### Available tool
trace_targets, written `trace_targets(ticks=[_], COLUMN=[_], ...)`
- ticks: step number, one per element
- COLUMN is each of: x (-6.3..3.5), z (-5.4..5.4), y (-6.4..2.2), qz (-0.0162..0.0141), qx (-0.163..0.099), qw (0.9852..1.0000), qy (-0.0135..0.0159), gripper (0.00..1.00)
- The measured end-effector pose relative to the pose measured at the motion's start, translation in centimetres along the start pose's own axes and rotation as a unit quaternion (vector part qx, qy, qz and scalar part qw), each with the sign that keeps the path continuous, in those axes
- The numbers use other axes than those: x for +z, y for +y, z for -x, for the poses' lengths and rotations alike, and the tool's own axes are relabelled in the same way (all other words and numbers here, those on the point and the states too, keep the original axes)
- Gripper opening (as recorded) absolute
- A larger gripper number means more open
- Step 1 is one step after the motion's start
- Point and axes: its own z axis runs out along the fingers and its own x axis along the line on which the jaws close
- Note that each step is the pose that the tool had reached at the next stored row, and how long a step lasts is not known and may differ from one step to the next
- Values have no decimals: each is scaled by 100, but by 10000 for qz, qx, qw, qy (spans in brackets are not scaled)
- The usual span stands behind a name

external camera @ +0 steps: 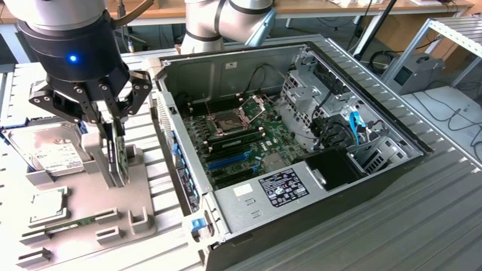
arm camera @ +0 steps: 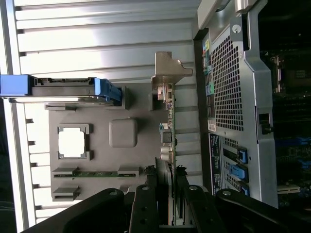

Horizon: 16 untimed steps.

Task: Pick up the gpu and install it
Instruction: 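Pick up the gpu and move the gpu toward the slot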

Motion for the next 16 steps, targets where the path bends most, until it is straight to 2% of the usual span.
trace_targets(ticks=[16], x=[-41], z=[1], y=[7], qz=[0], qx=[0], qw=[10000], qy=[-1], gripper=[26])
